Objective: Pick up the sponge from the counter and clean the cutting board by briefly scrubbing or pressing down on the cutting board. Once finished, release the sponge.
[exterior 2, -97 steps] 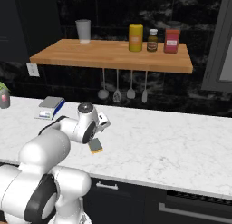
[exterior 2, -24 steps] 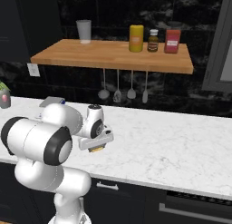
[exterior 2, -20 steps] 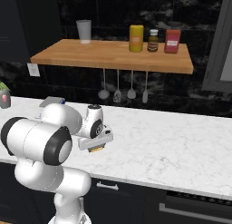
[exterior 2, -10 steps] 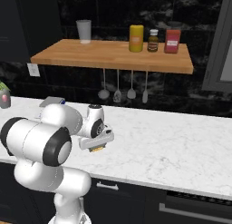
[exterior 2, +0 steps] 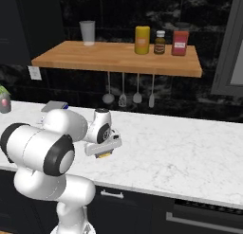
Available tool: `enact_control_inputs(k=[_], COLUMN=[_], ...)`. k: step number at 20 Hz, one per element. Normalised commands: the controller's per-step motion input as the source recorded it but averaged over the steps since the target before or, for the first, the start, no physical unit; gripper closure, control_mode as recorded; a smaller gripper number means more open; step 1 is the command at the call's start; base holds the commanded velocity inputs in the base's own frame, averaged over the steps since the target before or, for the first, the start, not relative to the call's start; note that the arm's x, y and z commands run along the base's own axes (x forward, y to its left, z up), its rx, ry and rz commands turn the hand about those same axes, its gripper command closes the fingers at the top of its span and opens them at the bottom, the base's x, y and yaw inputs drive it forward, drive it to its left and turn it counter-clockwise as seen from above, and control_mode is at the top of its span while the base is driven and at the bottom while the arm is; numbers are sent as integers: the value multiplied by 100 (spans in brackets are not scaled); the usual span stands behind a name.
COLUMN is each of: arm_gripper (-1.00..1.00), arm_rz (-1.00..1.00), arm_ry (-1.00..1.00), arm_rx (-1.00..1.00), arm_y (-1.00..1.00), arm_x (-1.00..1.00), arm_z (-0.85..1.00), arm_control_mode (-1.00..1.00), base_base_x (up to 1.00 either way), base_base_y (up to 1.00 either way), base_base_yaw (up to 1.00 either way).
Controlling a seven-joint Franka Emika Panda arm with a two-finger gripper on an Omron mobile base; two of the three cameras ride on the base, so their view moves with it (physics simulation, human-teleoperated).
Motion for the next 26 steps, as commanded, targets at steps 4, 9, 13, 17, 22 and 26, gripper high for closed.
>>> enact_control_inputs(k=[4,9,13,17,22,26], arm_gripper=[100,100,100,100,100,100], arm_rz=[0,0,0,0,0,0], arm_ry=[0,0,0,0,0,0], arm_rx=[0,0,0,0,0,0], arm_y=[0,0,0,0,0,0], arm_x=[0,0,0,0,0,0], arm_z=[0,0,0,0,0,0], arm_control_mode=[100,100,100,100,100,100], base_base_x=[0,0,0,0,0,0], base_base_y=[-84,-96,-63,-25,-24,-8], base_base_yaw=[0,-5,-3,0,0,0])
